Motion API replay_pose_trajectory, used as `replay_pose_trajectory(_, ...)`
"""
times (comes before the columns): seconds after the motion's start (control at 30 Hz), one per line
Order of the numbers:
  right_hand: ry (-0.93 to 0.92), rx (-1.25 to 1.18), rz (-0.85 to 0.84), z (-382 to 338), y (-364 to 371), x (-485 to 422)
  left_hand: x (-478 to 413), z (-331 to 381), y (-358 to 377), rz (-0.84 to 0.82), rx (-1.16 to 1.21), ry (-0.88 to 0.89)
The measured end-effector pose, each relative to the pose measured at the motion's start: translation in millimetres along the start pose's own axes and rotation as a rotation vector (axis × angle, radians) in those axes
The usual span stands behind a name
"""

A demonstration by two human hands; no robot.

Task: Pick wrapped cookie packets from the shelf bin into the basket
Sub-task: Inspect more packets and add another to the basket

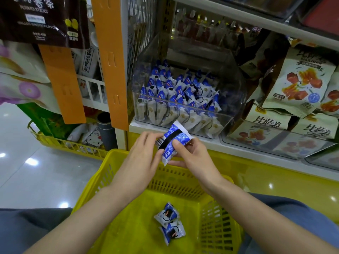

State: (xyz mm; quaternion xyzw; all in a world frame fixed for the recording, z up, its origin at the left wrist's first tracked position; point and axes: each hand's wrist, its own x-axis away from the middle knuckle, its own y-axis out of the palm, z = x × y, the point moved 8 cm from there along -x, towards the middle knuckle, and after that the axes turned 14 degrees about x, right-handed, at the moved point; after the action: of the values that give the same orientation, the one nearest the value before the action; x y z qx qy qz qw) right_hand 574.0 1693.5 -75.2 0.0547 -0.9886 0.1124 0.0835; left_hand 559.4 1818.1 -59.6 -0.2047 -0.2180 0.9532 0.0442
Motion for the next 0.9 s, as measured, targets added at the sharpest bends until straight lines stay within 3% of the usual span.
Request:
replay_pose_trajectory(0.33, -0.077, 0.075, -0.102, -2.9, 8.2, 1.7, -7.1, -3.5, -8.1, 0.044, 0.195, -0.038)
replay_pose_trajectory(0.53, -0.088, 0.086, -0.085, 2.9, 6.9, 2.8, -4.8, 2.8, -7.2, -0.044, 0.035, 0.015)
replay_pose_trajectory(0.73, -0.203, 0.421, -0.071, 2.8, 13.7, 9.2, -0.7, 5.7, -3.0, -0.071, -0.252, -0.018)
replay_pose_trajectory(0.9, -0.309, 0.602, -0.090, -5.6, 18.6, 14.5, -3.1, 17.6, -5.9, -0.086, -0.353, 0.080)
